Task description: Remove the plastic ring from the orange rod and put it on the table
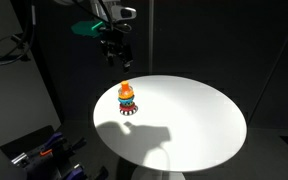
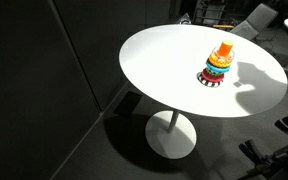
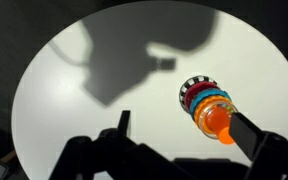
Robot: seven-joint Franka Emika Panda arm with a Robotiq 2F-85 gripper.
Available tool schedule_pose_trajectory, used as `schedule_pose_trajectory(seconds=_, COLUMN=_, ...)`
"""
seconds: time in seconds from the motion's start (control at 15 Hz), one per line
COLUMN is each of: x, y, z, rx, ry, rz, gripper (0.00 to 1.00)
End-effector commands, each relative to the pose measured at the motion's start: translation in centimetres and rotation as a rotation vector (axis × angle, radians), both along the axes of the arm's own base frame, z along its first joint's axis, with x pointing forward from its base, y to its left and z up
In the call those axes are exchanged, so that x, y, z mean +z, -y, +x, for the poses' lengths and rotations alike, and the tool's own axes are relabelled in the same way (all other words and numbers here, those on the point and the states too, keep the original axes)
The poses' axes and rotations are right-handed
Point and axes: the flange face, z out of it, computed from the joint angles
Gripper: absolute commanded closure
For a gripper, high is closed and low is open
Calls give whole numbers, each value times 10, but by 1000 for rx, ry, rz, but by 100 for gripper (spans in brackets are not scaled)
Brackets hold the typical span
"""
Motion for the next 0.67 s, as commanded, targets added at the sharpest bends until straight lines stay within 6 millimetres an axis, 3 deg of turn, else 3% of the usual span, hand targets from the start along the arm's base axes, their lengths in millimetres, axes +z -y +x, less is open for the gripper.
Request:
schedule_pose_trajectory(seconds=0.0, x=-23, y=-16, z=18, rx=5, ry=15, rz=-18, gripper=0)
schedule_pose_trajectory(seconds=0.6, x=-83, y=-79, z=59, rx=94, ry=90, rz=-56, gripper=0)
